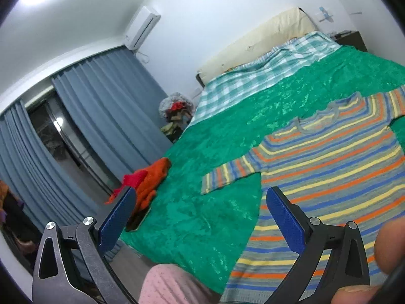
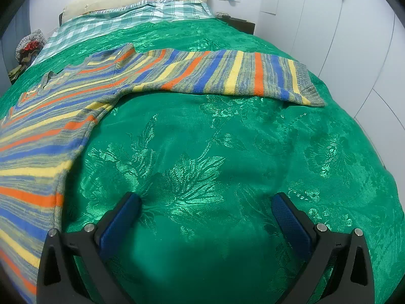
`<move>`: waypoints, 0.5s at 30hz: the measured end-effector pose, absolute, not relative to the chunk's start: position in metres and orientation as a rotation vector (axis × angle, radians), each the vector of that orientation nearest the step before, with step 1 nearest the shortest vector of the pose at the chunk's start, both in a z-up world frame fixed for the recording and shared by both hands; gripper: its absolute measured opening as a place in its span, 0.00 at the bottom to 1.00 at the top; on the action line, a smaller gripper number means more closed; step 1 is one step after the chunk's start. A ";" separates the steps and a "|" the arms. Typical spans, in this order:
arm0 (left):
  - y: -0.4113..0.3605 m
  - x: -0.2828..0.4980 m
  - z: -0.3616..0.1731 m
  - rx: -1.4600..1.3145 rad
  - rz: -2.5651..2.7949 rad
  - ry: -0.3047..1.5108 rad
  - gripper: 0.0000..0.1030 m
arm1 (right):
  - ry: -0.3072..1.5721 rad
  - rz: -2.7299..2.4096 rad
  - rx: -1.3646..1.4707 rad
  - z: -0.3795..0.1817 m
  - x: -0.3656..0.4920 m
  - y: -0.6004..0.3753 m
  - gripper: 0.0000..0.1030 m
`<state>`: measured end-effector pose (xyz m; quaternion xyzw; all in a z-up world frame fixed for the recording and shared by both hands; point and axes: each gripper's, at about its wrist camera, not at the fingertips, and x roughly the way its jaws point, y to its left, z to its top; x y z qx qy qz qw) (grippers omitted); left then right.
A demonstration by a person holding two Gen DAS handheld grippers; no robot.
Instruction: Fold small clothes
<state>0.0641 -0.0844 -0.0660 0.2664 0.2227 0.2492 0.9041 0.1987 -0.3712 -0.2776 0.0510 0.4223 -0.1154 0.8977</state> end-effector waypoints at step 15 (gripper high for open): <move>-0.094 0.065 -0.069 0.530 0.490 0.459 1.00 | 0.874 -0.238 0.106 -0.277 0.199 -0.371 1.00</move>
